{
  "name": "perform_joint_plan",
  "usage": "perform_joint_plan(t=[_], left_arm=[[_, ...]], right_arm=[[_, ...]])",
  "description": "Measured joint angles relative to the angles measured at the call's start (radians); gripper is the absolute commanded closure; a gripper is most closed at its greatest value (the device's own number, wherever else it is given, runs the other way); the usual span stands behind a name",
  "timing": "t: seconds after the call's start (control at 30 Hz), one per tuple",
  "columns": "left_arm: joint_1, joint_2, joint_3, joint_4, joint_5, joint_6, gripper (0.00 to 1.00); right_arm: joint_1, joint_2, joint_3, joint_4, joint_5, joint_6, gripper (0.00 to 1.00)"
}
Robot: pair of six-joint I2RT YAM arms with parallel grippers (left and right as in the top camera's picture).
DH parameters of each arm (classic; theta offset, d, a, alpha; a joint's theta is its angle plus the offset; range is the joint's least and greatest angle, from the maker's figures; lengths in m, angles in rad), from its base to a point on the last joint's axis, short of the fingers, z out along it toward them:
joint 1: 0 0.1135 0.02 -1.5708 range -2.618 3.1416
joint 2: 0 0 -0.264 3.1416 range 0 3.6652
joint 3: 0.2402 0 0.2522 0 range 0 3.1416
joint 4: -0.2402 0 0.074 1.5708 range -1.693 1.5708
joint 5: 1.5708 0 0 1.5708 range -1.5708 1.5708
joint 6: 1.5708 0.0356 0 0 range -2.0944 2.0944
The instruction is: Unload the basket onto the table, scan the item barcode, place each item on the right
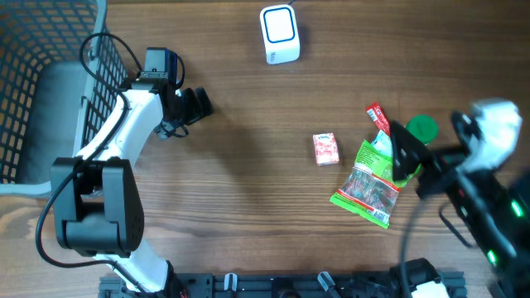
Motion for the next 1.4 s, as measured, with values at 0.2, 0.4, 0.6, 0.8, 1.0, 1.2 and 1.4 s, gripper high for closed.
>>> perform_joint_plan(t=[0.2, 0.4, 0.6, 0.8, 1.0, 1.2, 1.4], left_arm=[[0.000, 0.000, 0.000, 0.000, 0.000, 0.000, 0.00], [0.000, 0.000, 0.000, 0.000, 0.000, 0.000, 0.00], [0.000, 0.000, 0.000, -0.001, 0.000, 0.000, 0.00], [0.000, 0.000, 0.000, -0.001, 0.000, 0.000, 0.00], [0.000, 0.000, 0.000, 0.000, 0.000, 0.000, 0.00], [0.000, 0.000, 0.000, 0.000, 0.000, 0.000, 0.00], [0.000, 0.000, 0.000, 0.000, 0.000, 0.000, 0.00]], right_arm=[[0.000, -0.225, -0.026, -0.006, 0.009, 0.000, 0.00], [-0.103, -0.549, -0.375, 0.221, 0.036, -0.001, 0.00], [-0.198, -0.666, -0.800, 0.858, -0.084, -0.056, 0.00], [-0.205, -0.671, -1.131, 1.283, -0.083, -0.034, 0.00], [-0.205, -0.673, -1.285, 1.141, -0.013, 0.109, 0.00], [-0.205, -0.674, -1.285, 0.883, -0.029, 0.053, 0.00], [-0.205, -0.674, -1.285, 0.883, -0.107, -0.100, 0.00]])
